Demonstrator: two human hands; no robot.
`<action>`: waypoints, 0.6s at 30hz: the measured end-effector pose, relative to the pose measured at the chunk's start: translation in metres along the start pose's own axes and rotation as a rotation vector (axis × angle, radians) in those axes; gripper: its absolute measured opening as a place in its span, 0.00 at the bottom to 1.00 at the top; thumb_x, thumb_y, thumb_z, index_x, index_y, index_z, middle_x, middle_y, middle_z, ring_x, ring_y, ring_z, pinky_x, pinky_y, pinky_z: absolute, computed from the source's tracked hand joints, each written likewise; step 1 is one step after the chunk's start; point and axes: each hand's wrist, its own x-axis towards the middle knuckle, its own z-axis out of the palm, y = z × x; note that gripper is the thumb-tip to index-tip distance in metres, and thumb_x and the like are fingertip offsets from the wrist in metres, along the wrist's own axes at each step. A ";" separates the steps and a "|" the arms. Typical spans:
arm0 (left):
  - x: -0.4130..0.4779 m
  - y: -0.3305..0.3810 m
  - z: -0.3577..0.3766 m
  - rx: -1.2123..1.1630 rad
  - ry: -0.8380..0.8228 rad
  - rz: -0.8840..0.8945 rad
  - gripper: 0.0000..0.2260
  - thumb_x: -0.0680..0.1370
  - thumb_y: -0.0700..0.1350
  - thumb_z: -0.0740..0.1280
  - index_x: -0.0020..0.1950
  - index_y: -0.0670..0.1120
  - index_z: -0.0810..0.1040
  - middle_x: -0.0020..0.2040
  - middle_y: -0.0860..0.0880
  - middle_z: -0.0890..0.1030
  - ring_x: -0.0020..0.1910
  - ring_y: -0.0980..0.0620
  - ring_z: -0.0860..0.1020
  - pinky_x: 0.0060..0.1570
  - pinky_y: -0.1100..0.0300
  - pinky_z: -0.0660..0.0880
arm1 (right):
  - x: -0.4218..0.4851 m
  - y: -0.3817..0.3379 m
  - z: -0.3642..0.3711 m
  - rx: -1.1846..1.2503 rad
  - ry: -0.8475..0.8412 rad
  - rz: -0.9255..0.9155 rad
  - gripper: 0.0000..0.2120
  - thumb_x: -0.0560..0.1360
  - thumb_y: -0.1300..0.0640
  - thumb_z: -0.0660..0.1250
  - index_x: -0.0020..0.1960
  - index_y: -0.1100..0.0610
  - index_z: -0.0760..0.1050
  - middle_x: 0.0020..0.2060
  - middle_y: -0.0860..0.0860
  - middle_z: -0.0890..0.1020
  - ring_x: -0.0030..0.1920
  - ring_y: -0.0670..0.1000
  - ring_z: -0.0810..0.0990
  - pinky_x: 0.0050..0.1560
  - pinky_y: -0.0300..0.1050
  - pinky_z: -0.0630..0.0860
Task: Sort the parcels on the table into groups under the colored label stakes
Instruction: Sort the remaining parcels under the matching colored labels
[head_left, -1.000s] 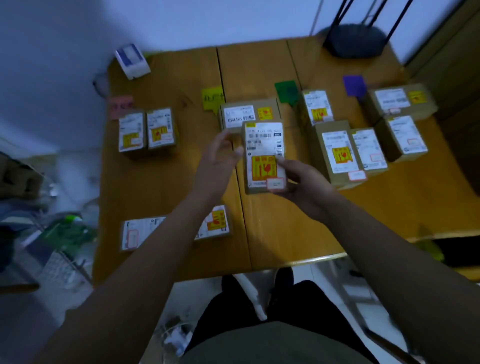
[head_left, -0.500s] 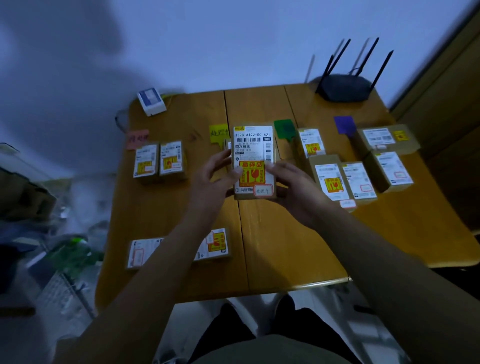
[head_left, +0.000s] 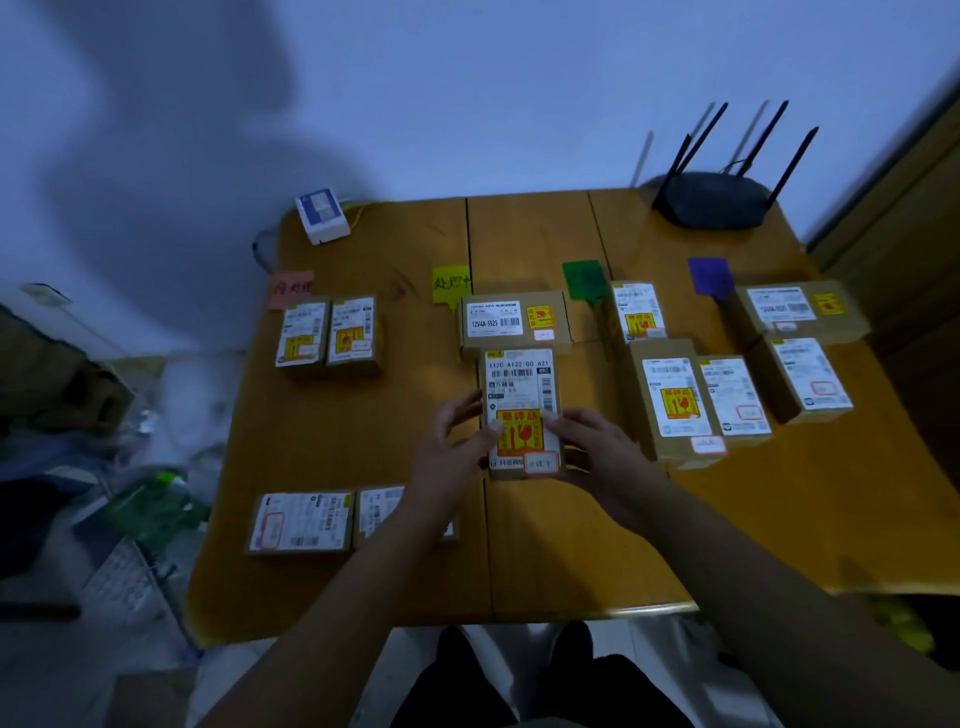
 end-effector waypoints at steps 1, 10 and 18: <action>0.002 -0.004 0.002 -0.011 0.001 -0.017 0.22 0.80 0.42 0.70 0.74 0.49 0.73 0.69 0.50 0.77 0.54 0.54 0.84 0.46 0.57 0.84 | 0.002 0.002 -0.002 -0.004 0.000 0.005 0.22 0.78 0.49 0.72 0.68 0.57 0.76 0.55 0.56 0.87 0.55 0.55 0.88 0.52 0.50 0.85; 0.032 -0.029 0.017 0.028 0.102 -0.091 0.22 0.81 0.42 0.70 0.74 0.50 0.72 0.69 0.51 0.78 0.60 0.50 0.82 0.55 0.51 0.83 | 0.043 0.009 -0.021 -0.249 0.023 -0.022 0.21 0.79 0.45 0.71 0.68 0.54 0.79 0.57 0.50 0.87 0.58 0.50 0.86 0.54 0.45 0.81; 0.113 -0.056 0.020 0.131 0.148 -0.172 0.19 0.83 0.39 0.64 0.75 0.46 0.71 0.63 0.47 0.81 0.53 0.52 0.81 0.53 0.54 0.81 | 0.132 0.022 -0.007 -0.457 0.113 0.017 0.19 0.82 0.45 0.67 0.66 0.55 0.81 0.53 0.51 0.88 0.51 0.52 0.88 0.58 0.56 0.84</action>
